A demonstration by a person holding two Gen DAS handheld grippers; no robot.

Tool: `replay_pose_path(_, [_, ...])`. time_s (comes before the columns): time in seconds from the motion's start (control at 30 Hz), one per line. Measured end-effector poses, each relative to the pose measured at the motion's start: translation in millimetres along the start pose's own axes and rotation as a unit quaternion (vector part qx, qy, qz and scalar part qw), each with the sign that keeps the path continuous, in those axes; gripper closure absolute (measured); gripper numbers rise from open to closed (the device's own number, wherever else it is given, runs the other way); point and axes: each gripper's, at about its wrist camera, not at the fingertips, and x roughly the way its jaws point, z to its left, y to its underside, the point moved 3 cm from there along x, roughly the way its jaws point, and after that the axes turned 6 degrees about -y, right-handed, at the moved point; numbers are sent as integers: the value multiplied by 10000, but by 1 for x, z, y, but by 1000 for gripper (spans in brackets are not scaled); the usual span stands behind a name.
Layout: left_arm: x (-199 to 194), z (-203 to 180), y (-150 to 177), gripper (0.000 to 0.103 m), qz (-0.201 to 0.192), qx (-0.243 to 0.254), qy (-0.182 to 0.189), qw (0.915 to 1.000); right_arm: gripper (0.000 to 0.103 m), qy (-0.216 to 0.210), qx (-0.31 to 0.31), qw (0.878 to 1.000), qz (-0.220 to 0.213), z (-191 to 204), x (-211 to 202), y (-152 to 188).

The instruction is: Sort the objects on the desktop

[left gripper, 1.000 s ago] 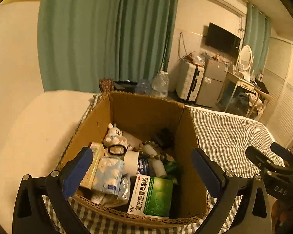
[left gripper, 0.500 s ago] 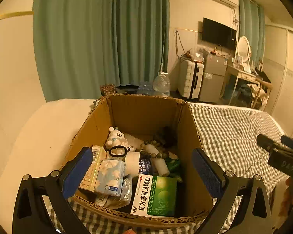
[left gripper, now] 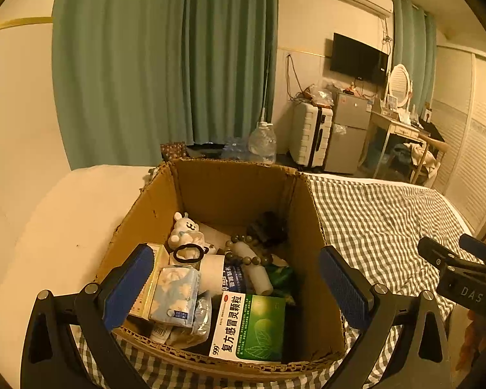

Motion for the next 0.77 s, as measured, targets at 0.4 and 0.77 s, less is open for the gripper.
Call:
replay_pose_path(0.4, [6, 0, 3, 0, 130, 12, 12, 9999, 2, 45, 48, 9999, 83, 0, 3, -3])
replay_pose_path(0.77, [-5, -12, 8, 0, -334, 305, 43, 9990, 2, 95, -156, 9997, 135, 9, 6, 0])
